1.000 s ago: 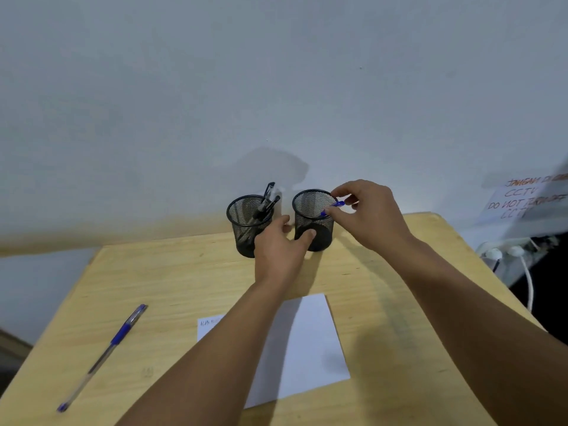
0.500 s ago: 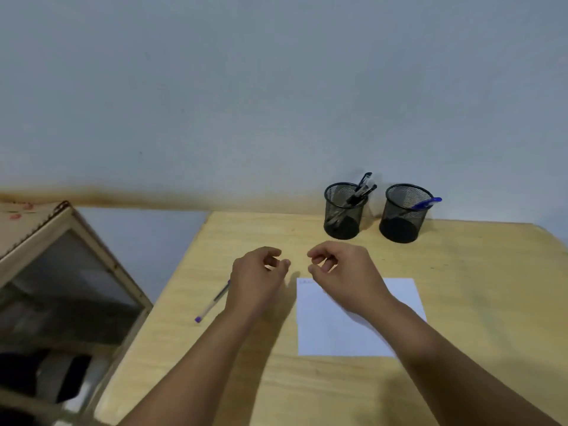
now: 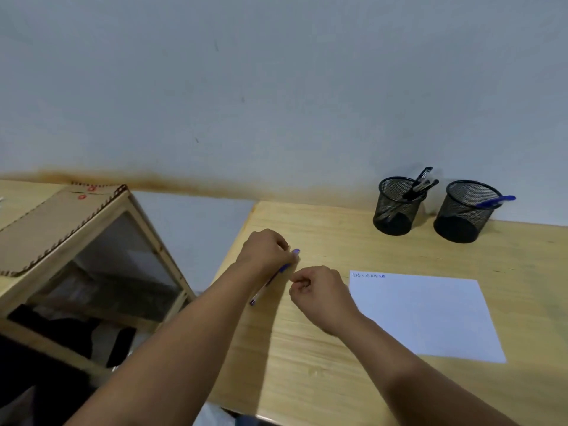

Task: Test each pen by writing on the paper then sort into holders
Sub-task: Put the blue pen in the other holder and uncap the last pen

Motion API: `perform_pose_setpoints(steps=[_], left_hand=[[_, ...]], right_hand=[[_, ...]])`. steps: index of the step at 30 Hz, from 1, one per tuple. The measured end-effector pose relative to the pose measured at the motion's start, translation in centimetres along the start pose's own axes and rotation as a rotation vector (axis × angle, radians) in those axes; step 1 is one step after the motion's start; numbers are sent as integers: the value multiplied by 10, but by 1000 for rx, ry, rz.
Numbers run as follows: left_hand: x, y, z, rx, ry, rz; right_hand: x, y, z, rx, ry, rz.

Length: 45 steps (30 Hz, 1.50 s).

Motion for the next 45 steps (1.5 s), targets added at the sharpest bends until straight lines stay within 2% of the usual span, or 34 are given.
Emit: perform_pose_setpoints(steps=[5, 10, 14, 20, 25, 31, 35, 45], left_hand=[[0, -3, 3, 30, 31, 8], [31, -11, 10, 436, 13, -1], [60, -6, 22, 730, 8, -101], [100, 8, 43, 918, 47, -250], [127, 23, 64, 918, 117, -333], [146, 48, 90, 968, 180, -331], [149, 59, 101, 963, 209, -329], [145, 71, 115, 837, 241, -312]], right_hand=[[0, -5, 7, -177, 71, 10], [4, -12, 12, -467, 93, 22], [15, -25, 8, -515, 67, 32], [51, -57, 7, -417, 14, 14], [78, -87, 20, -228, -57, 7], [107, -115, 14, -91, -220, 42], [114, -126, 22, -14, -224, 61], [111, -138, 39, 8, -142, 198]])
Point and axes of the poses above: each hand's wrist, its own x-axis away from the middle knuckle, its own y-axis out of the palm, z = x × y, the point moved 10 cm from there along -x, towards the middle knuckle, and after that the axes turned 4 degrees about -z, right-handed, at the moved point
